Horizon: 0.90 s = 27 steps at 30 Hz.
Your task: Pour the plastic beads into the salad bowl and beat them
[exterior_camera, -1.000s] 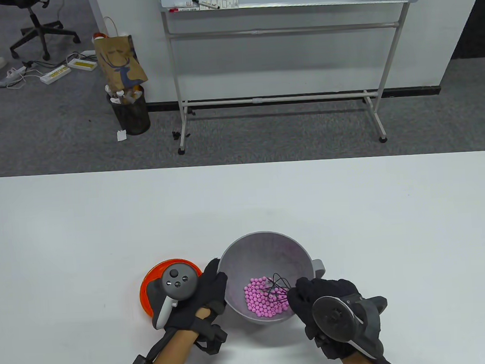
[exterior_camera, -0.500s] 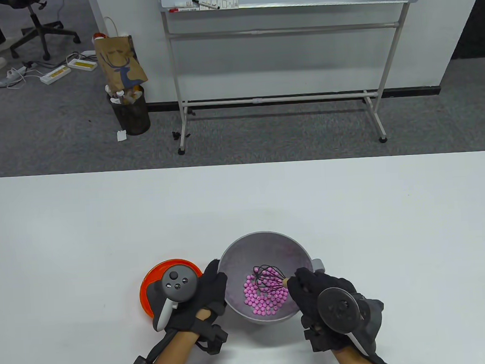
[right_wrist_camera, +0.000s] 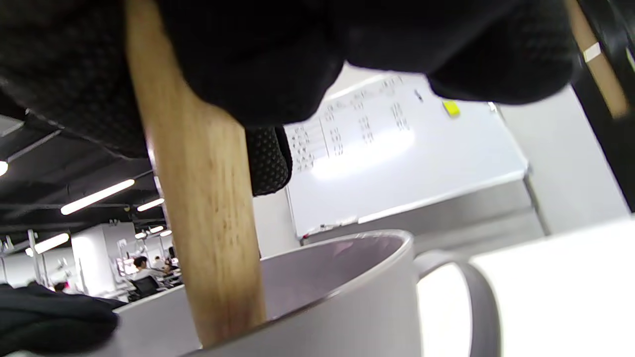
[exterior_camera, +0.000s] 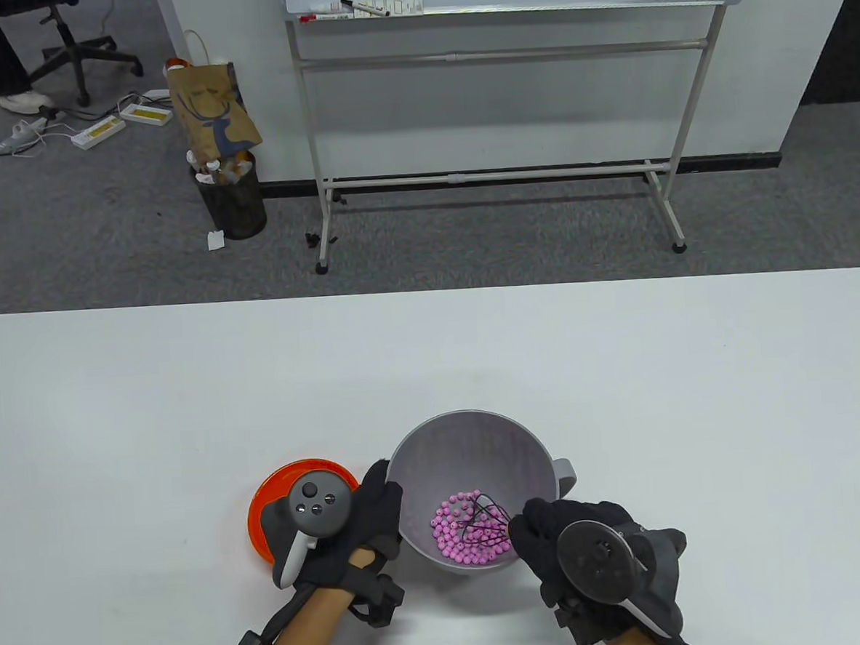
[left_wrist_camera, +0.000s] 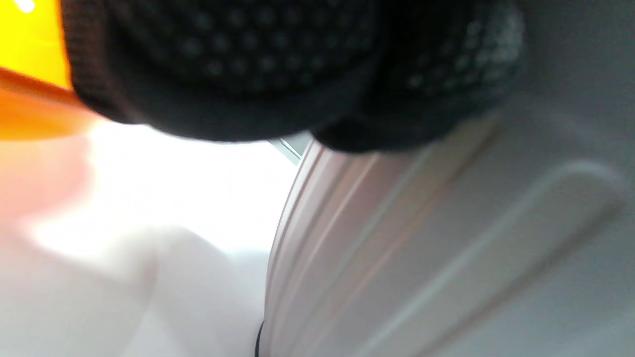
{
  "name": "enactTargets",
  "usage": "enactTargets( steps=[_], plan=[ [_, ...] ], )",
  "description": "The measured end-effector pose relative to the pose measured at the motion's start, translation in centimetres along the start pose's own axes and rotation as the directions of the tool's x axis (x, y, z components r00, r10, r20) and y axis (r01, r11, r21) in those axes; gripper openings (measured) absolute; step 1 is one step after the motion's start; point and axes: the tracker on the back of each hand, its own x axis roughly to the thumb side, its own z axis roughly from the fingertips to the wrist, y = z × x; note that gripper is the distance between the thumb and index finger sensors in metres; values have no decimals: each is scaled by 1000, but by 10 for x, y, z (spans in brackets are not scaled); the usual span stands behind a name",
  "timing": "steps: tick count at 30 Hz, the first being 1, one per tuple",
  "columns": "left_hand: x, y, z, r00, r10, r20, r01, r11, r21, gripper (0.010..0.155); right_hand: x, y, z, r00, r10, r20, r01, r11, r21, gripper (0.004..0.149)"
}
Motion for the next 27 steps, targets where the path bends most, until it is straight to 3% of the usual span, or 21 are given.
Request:
enactTargets(
  steps=[3, 5, 11, 16, 22, 27],
  plan=[
    [0, 0, 0, 1000, -1, 0, 1, 1000, 3, 56, -10, 11, -2, 989, -123, -81, 125, 992, 14, 43],
    [0, 0, 0, 1000, -2, -1, 2, 1000, 2, 56, -15, 19, -2, 981, -151, -122, 147, 988, -37, 43],
    [0, 0, 0, 1000, -6, 1, 6, 1000, 2, 56, -15, 22, -1, 995, 22, -102, -37, 988, -150, 44],
    [0, 0, 0, 1000, -6, 3, 6, 1000, 0, 56, -11, 15, 1, 988, 128, -88, -142, 972, -187, 43],
    [0, 0, -1, 1000, -10, 3, 10, 1000, 0, 56, 0, 6, 4, 981, 185, -56, -191, 969, -154, 43],
    [0, 0, -1, 1000, -11, 2, 11, 1000, -1, 56, -5, -1, 0, 994, 30, -101, -31, 999, -13, 43]
  ],
)
